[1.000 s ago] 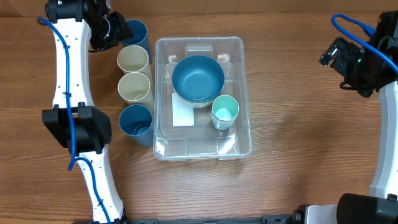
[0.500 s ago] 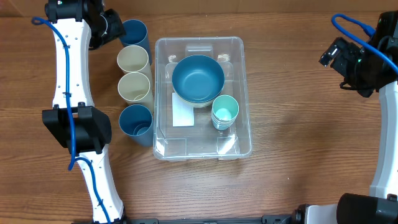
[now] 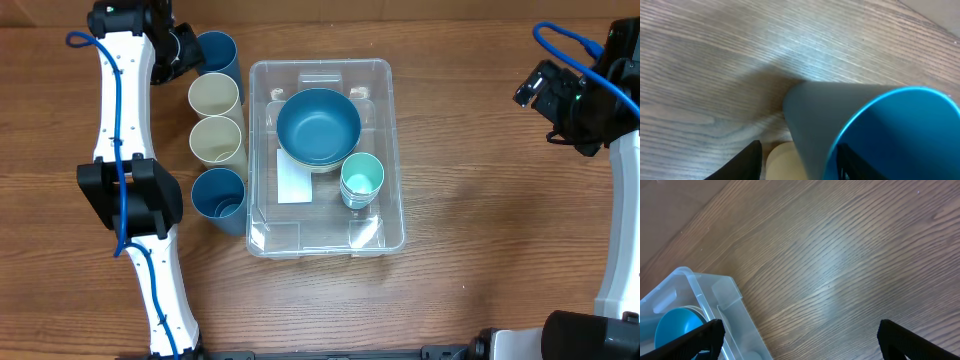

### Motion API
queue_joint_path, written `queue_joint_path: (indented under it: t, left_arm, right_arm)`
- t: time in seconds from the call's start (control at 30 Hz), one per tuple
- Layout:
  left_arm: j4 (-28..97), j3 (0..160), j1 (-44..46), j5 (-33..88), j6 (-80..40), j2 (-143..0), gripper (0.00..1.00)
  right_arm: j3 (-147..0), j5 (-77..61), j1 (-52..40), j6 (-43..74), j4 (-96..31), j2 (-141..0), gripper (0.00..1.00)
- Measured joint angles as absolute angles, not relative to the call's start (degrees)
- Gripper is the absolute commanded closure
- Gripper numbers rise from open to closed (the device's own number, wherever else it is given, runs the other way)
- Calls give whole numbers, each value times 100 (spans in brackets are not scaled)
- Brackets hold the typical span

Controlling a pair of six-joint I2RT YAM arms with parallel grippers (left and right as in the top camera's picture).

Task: Pack container
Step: 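Move the left gripper to the far dark blue cup and grasp it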

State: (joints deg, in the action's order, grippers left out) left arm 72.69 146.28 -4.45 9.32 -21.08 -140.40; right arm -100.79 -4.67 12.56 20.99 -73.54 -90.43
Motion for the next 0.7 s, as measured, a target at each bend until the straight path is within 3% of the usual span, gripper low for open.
queue_joint_path:
  t: [0.13,0.53,0.7]
  left_arm:
    - [7214,14630,-445,932,-2108,-14040,59]
    - [7172,14630,-397,930,-2108,-14044,83]
    - [7150,14628,-397,921,-2110,-14044,88]
  right_arm:
    - [-10079,-467,1256,2099,-7354,-9043,0]
    - [-10079,-467,1256,2097,-7354,-9043,0]
    - [-10079,-464,1256,2097,-7354,-9043,0]
